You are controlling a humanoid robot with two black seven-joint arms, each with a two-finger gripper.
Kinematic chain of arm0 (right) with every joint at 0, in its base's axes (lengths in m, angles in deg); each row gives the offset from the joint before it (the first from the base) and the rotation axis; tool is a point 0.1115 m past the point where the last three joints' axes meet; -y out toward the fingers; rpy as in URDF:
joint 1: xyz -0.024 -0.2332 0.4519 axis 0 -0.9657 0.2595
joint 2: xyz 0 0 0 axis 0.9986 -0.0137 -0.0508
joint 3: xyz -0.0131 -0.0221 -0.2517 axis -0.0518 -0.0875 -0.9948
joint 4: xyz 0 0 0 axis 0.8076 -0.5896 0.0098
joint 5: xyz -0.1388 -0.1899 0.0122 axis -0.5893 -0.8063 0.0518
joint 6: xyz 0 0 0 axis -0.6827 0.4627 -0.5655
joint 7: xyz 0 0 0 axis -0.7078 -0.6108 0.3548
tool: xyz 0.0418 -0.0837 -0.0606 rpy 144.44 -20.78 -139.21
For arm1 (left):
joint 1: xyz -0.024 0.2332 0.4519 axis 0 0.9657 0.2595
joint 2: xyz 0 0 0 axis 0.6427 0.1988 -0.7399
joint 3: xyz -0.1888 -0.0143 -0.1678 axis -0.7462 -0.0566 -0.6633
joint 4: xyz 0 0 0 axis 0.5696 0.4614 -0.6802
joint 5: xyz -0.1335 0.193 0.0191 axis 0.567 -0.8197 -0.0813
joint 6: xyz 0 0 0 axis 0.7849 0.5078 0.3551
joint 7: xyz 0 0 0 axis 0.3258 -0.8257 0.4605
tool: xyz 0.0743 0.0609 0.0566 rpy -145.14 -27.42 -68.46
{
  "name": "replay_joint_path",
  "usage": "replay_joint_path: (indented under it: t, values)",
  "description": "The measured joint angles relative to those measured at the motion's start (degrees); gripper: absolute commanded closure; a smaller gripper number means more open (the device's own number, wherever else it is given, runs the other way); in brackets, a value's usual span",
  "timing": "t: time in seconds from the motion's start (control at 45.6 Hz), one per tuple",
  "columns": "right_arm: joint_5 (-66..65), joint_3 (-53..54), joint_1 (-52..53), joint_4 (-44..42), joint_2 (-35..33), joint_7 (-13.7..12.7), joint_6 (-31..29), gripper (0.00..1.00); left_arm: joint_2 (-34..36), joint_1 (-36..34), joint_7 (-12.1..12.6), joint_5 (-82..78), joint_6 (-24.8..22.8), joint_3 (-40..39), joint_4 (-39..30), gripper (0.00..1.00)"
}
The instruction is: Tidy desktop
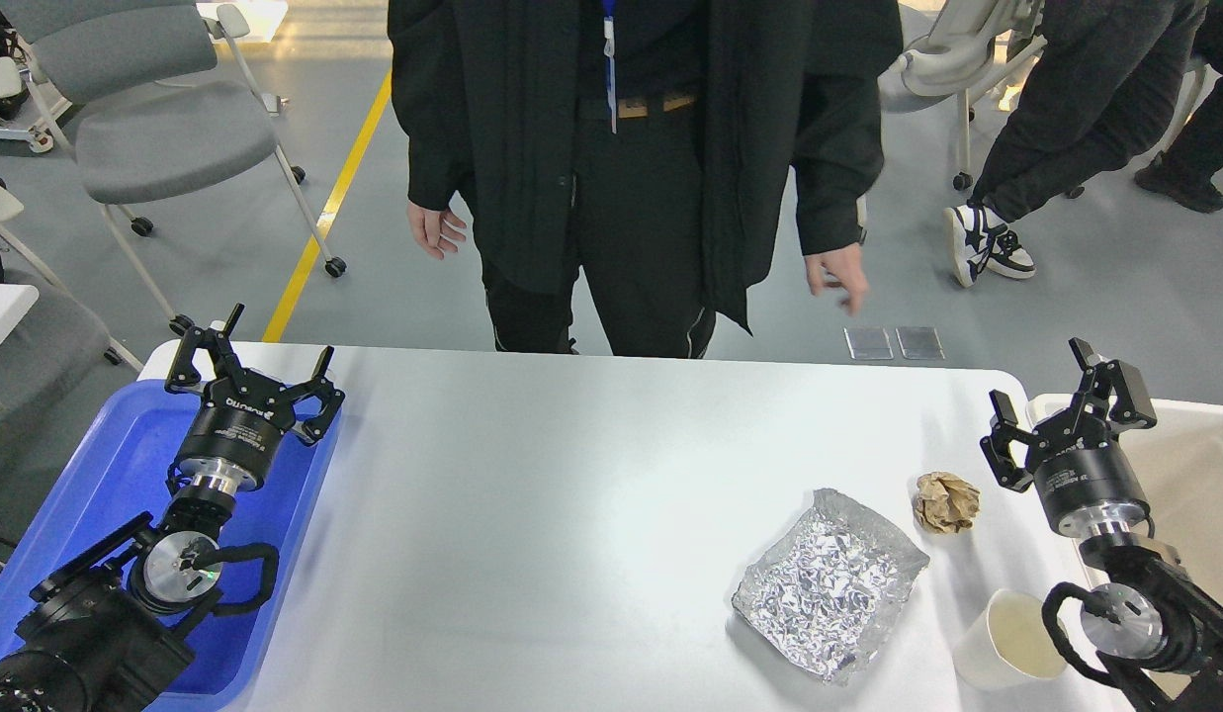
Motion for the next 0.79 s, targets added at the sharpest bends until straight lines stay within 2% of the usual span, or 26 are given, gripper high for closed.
replay_joint_path:
  t: [0.789]
  values:
    - [0.2, 0.0, 0.9, -0.3, 0.0, 0.0, -0.1, 0.0, 0.0, 0.0, 0.0, 0.0, 0.1, 0.0, 0.0, 0.0]
